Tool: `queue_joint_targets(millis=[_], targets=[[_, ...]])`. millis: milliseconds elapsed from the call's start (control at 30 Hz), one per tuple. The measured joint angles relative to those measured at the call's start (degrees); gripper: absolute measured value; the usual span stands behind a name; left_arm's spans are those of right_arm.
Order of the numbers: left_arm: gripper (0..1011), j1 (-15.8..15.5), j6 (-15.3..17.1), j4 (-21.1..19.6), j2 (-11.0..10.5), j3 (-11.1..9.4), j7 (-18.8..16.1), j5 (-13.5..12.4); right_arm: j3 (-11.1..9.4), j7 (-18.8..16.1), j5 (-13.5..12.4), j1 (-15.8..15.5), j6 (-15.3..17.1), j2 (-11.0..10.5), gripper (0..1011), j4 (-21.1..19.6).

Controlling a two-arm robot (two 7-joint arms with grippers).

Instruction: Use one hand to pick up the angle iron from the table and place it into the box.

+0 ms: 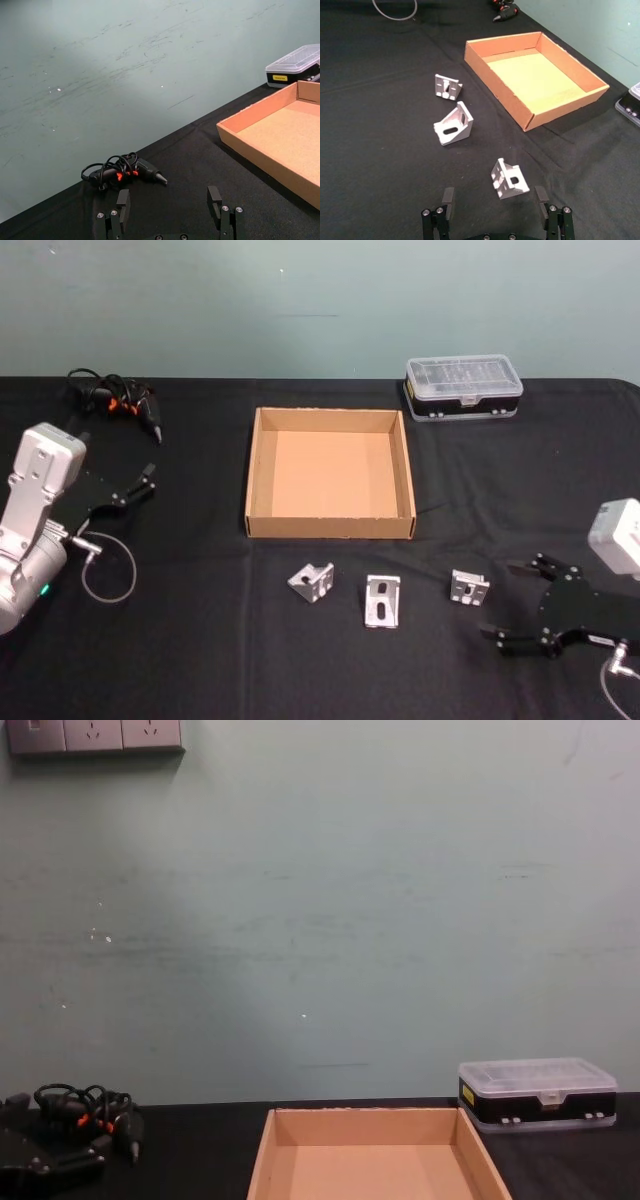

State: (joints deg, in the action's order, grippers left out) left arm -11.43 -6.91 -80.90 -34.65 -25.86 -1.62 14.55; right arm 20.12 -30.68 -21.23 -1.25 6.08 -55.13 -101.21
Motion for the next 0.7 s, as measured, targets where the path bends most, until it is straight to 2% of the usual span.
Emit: queue_joint_targets(millis=[200, 467, 567, 700], targets=[[1011, 0.0, 0.0, 0.0, 0.0, 0.0, 0.0, 0.0, 2.07, -1.45, 2.27, 4.05, 1.87, 3.9, 1003, 3.1], [1012, 0.0, 0.0, 0.0, 0.0, 0.0, 0.0, 0.0, 3.23, -1.69, 4.04, 7.03, 5.07, 8.25, 1003, 6.22], [1011, 0.0, 0.0, 0.0, 0.0, -0.01, 0.0, 0.0, 3.33, -1.54, 4.16, 7.44, 6.06, 9.24, 1003, 6.83], [1011, 0.0, 0.0, 0.0, 0.0, 0.0, 0.0, 0.0, 3.34, -1.51, 4.16, 7.39, 6.01, 9.07, 1003, 6.77]])
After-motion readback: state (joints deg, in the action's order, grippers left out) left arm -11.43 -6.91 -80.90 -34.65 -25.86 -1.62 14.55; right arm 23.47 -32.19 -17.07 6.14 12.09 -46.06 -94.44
